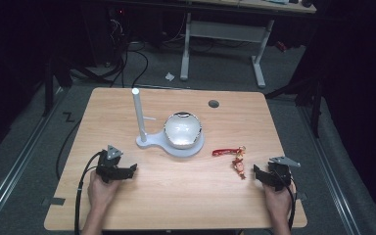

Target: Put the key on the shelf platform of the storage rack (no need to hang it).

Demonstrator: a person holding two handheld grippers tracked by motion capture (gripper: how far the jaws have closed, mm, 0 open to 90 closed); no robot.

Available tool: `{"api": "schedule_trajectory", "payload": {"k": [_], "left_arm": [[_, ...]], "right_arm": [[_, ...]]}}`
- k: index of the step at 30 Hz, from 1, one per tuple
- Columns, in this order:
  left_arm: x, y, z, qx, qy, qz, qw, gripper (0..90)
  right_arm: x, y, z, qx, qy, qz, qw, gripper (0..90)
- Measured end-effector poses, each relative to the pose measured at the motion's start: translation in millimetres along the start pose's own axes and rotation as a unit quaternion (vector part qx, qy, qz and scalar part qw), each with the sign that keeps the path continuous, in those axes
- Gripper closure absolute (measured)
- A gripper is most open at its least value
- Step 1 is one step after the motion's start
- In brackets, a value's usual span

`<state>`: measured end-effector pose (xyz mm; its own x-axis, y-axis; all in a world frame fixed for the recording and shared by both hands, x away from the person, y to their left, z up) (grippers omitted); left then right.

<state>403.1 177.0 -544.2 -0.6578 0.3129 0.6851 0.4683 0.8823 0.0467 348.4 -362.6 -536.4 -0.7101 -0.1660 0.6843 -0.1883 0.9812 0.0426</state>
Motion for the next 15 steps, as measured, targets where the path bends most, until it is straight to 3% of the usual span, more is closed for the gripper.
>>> {"api": "schedule_trajectory", "payload": {"k": [15], "left_arm": [[0.5, 0.0, 0.5, 0.002, -0.001, 0.001, 1.0, 15.4]], "right_arm": [[0.8, 0.0, 0.6, 0.001, 0.0, -0.001, 1.0, 38.3]]}}
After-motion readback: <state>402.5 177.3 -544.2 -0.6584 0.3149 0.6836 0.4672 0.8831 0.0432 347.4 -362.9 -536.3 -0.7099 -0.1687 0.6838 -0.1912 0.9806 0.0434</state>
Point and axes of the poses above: each handheld gripper's, and its own axes: x roughly backward along the jaws, z roughly out of its underside, y roughly to its left, the point moved 1 cm from there along -x, roughly forward along the jaws, and after that the axes turned 5 degrees about -z, right-handed, at the moved point
